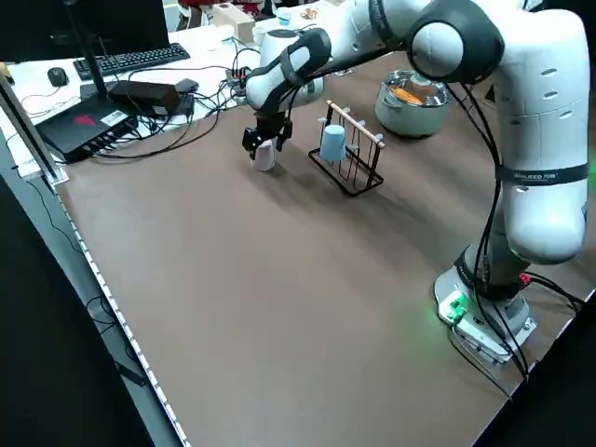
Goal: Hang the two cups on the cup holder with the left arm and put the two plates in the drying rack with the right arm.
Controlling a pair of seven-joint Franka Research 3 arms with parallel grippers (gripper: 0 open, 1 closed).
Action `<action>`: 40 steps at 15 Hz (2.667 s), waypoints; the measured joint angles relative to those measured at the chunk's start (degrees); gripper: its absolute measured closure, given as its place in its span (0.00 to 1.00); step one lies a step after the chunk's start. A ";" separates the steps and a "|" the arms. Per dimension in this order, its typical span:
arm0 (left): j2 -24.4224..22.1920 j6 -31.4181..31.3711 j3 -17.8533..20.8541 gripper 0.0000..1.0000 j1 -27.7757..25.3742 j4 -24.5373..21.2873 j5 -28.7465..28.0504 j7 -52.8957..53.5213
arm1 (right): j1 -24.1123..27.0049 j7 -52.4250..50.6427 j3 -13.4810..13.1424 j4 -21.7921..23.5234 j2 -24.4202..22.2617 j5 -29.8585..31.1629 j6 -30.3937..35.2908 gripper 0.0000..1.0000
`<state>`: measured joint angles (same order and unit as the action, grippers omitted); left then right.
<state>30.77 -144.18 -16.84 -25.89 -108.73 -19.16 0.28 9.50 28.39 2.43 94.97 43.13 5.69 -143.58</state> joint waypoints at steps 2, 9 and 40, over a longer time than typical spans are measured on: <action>1.48 -0.40 -0.06 0.00 0.31 1.67 -0.02 0.10 | 0.14 0.12 -0.03 -0.04 0.11 -0.04 -1.02 0.63; 4.48 -3.57 -0.23 0.00 0.76 3.68 -0.03 0.10 | 0.50 -0.51 -0.05 -0.37 -0.55 -0.46 -0.87 0.93; -13.64 31.63 -14.23 0.32 0.37 7.60 9.62 -40.74 | -8.07 -23.26 0.09 30.22 -39.10 40.66 35.00 0.97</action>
<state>17.14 -112.55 -31.06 -25.52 -101.13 -9.54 -40.45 1.43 5.12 2.52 125.19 4.03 46.35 -108.58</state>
